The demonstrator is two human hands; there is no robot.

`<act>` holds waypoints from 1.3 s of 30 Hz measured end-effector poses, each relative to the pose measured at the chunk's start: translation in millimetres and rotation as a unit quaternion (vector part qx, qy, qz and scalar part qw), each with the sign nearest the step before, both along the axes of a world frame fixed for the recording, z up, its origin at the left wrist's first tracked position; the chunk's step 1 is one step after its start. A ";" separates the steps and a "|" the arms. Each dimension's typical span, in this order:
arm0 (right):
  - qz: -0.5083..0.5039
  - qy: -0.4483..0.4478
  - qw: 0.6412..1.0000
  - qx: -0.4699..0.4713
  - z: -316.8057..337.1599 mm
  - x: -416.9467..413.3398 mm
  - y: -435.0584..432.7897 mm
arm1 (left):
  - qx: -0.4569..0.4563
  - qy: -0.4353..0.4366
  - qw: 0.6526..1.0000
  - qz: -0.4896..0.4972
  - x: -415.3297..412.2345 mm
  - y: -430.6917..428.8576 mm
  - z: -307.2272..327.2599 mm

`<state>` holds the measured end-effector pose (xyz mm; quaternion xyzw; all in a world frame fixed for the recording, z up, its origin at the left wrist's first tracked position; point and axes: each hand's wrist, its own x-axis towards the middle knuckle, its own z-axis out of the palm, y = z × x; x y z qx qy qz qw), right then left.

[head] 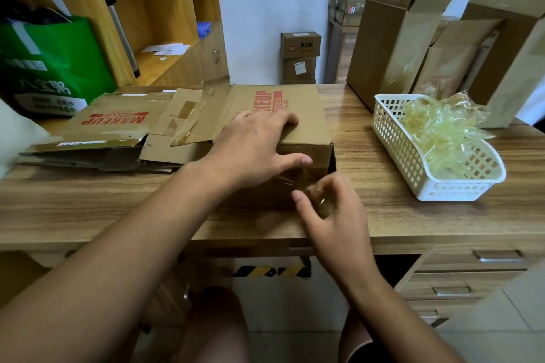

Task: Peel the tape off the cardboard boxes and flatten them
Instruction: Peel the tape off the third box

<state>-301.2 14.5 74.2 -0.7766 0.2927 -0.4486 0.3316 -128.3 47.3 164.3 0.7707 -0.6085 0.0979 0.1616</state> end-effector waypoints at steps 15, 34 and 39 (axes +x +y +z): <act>0.181 0.223 0.954 -0.090 14.3 -48.3 -18.3 | 0.044 0.063 0.997 -0.003 6.7 -2.4 4.3; -0.009 0.186 0.981 -0.055 24.2 -44.3 -32.7 | 0.045 0.077 0.996 0.002 6.0 -0.3 3.5; -0.061 0.205 0.976 -0.048 9.7 -51.5 -24.7 | 0.041 0.076 0.996 -0.002 6.1 -1.1 3.0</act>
